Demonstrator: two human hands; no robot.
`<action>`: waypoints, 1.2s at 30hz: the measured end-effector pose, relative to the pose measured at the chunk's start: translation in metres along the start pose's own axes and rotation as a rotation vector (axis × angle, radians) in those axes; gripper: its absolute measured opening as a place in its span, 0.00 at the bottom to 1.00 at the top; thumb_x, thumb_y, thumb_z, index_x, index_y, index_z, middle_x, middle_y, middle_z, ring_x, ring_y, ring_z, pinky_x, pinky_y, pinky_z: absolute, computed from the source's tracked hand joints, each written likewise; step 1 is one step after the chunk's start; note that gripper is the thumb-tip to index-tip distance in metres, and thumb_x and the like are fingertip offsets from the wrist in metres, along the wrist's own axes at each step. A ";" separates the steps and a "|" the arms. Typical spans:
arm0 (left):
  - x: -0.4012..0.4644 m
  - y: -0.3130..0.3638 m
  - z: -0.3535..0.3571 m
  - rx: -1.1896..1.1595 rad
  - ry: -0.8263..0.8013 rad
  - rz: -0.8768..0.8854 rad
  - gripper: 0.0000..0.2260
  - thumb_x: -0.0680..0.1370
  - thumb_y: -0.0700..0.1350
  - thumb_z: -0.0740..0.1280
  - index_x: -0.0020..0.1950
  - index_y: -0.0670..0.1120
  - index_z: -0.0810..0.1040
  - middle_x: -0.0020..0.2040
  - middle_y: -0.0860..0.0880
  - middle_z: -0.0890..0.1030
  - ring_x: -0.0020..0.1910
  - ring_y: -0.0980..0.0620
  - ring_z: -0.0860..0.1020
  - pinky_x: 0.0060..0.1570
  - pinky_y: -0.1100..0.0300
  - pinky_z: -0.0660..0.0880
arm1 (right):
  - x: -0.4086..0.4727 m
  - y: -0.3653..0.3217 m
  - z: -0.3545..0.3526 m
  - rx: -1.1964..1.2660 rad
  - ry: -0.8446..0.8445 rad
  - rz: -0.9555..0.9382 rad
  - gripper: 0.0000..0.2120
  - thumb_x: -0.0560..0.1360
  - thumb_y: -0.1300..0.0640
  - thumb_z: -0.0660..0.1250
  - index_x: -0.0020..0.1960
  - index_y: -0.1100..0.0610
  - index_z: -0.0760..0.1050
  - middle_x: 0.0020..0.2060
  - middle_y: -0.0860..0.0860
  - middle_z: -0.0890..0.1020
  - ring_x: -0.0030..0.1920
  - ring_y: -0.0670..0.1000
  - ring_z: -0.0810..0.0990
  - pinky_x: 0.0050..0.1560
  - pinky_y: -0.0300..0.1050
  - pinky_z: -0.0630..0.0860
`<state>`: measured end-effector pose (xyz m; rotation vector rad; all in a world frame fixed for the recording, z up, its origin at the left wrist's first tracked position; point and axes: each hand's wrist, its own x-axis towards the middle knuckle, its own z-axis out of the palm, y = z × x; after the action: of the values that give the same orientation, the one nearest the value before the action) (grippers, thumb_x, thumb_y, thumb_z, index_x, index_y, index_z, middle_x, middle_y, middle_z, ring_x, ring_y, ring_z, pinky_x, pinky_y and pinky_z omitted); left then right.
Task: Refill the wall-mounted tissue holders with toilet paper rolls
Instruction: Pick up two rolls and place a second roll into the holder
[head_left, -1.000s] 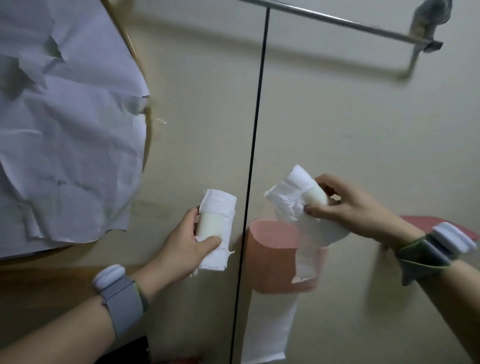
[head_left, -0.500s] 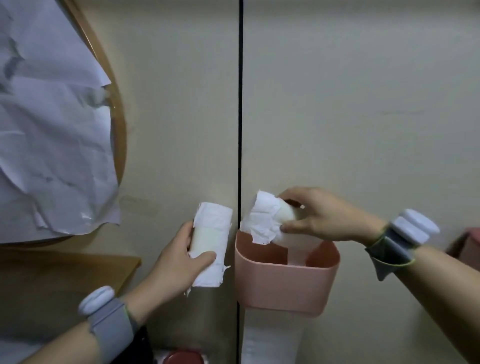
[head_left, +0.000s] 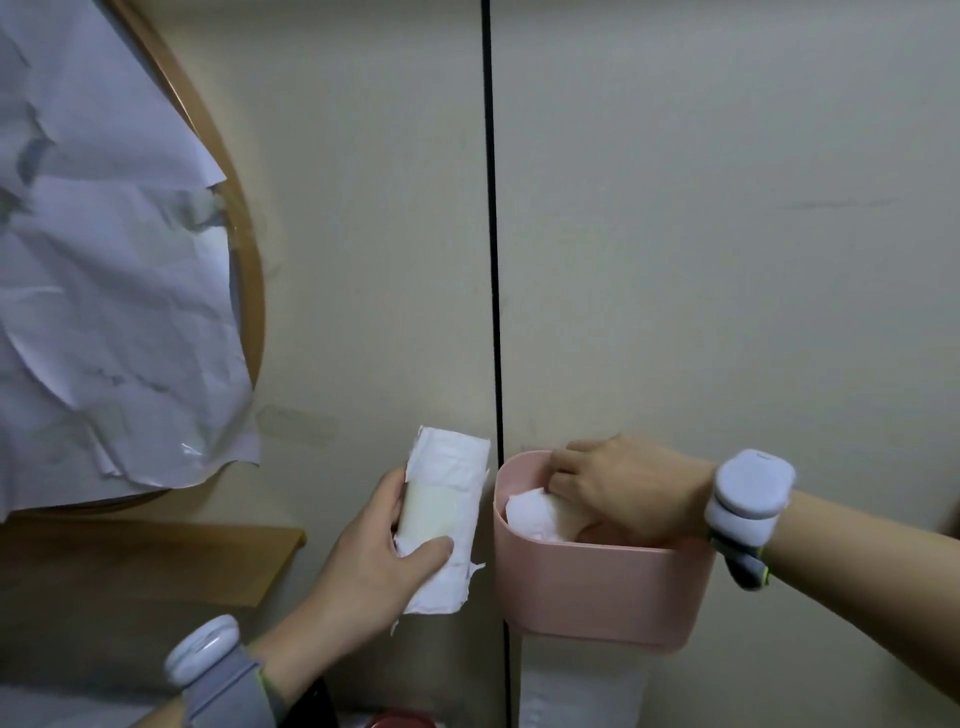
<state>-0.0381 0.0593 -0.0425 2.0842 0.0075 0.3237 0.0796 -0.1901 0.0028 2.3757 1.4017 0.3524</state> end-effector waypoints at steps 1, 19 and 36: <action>-0.001 -0.002 -0.002 0.000 -0.007 0.000 0.24 0.69 0.49 0.69 0.64 0.56 0.71 0.56 0.58 0.83 0.54 0.55 0.82 0.56 0.48 0.79 | 0.002 -0.001 0.003 -0.006 0.000 -0.019 0.14 0.77 0.48 0.60 0.58 0.54 0.71 0.57 0.51 0.75 0.55 0.54 0.76 0.48 0.51 0.75; 0.013 -0.004 -0.029 0.017 -0.025 0.159 0.25 0.64 0.55 0.70 0.60 0.67 0.71 0.54 0.66 0.82 0.53 0.62 0.81 0.52 0.62 0.78 | -0.010 0.010 0.009 0.156 -0.045 -0.046 0.19 0.79 0.50 0.59 0.69 0.46 0.66 0.64 0.46 0.71 0.63 0.51 0.72 0.55 0.52 0.75; 0.084 0.123 0.018 0.297 -0.314 0.522 0.31 0.67 0.49 0.72 0.69 0.61 0.71 0.54 0.59 0.79 0.50 0.61 0.77 0.49 0.72 0.71 | -0.103 0.042 -0.062 0.930 0.570 0.557 0.12 0.77 0.60 0.69 0.57 0.47 0.77 0.50 0.46 0.81 0.52 0.48 0.80 0.57 0.51 0.79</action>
<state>0.0318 -0.0074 0.0728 2.3909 -0.7243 0.3160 0.0393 -0.2880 0.0729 3.6755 1.2285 0.6694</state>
